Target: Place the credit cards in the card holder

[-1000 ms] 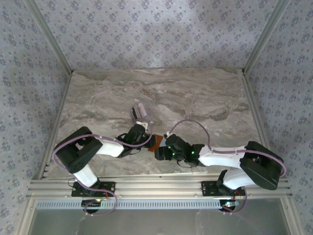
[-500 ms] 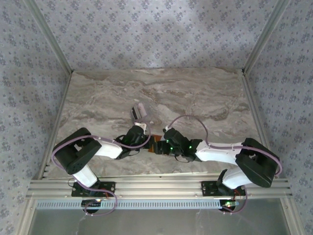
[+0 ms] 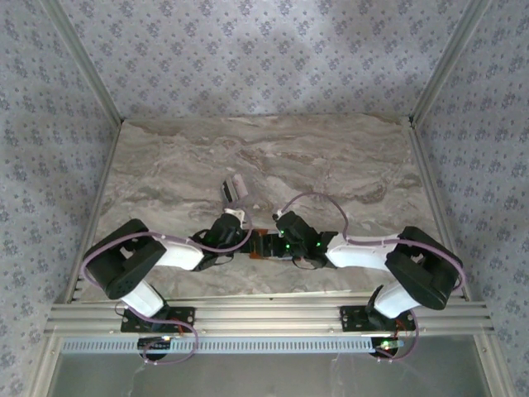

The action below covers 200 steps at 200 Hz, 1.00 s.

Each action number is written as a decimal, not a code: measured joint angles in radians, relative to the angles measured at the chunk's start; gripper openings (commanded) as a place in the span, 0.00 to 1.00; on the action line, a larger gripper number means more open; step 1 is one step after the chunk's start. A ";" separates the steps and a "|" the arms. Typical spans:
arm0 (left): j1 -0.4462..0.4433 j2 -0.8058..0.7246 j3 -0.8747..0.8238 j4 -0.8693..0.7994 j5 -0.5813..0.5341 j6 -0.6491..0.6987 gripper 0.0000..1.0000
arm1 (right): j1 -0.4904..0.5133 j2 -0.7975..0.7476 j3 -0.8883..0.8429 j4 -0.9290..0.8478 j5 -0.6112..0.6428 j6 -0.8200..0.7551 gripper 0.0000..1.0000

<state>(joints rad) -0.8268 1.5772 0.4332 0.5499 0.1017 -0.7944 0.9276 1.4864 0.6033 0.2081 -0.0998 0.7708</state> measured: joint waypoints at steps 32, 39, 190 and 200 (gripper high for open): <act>0.000 -0.026 -0.013 -0.018 0.010 0.000 0.21 | -0.024 0.003 -0.010 0.074 -0.036 0.000 0.75; 0.000 -0.032 -0.016 -0.023 0.013 -0.002 0.21 | -0.026 0.006 -0.010 0.087 -0.043 0.000 0.76; 0.051 -0.333 -0.124 -0.273 -0.026 -0.008 0.55 | -0.016 0.086 0.004 0.246 -0.198 0.019 0.80; 0.055 -0.371 -0.131 -0.313 -0.024 -0.007 0.57 | -0.015 0.091 0.009 0.245 -0.196 0.019 0.80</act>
<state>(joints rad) -0.7715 1.2064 0.3023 0.2371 0.0776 -0.8013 0.9123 1.5772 0.6125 0.4526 -0.2958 0.7898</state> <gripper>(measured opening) 0.546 0.798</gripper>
